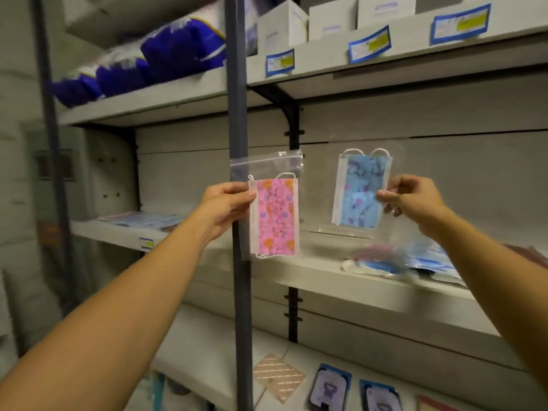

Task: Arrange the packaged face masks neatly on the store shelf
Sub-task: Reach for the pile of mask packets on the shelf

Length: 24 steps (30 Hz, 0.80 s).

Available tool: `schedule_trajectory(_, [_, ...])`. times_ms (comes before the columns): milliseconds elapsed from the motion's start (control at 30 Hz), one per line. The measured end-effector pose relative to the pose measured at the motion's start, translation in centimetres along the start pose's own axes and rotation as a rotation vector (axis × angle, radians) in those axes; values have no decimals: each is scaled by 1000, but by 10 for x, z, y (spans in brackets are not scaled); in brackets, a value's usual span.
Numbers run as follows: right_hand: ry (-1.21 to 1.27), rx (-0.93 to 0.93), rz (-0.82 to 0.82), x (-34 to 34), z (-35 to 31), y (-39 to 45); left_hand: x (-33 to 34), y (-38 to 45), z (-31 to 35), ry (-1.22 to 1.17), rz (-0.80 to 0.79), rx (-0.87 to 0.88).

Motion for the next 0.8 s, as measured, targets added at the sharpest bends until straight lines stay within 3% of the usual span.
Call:
schedule_trajectory(333, [-10,13,-142,117,-46,-58,-192,-45,48,167,266,16])
schedule_trajectory(800, [-10,69,-262,274,-78,-109,-353,-78,63,300,474,-26])
Point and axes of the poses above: each hand's wrist, its own y-axis towards the middle knuckle, its own x-axis out of the palm, z = x × y, the point moved 3 cm from there along y, towards the middle knuckle, and after that the axes turned 9 degrees about x, right-handed, at the moved point
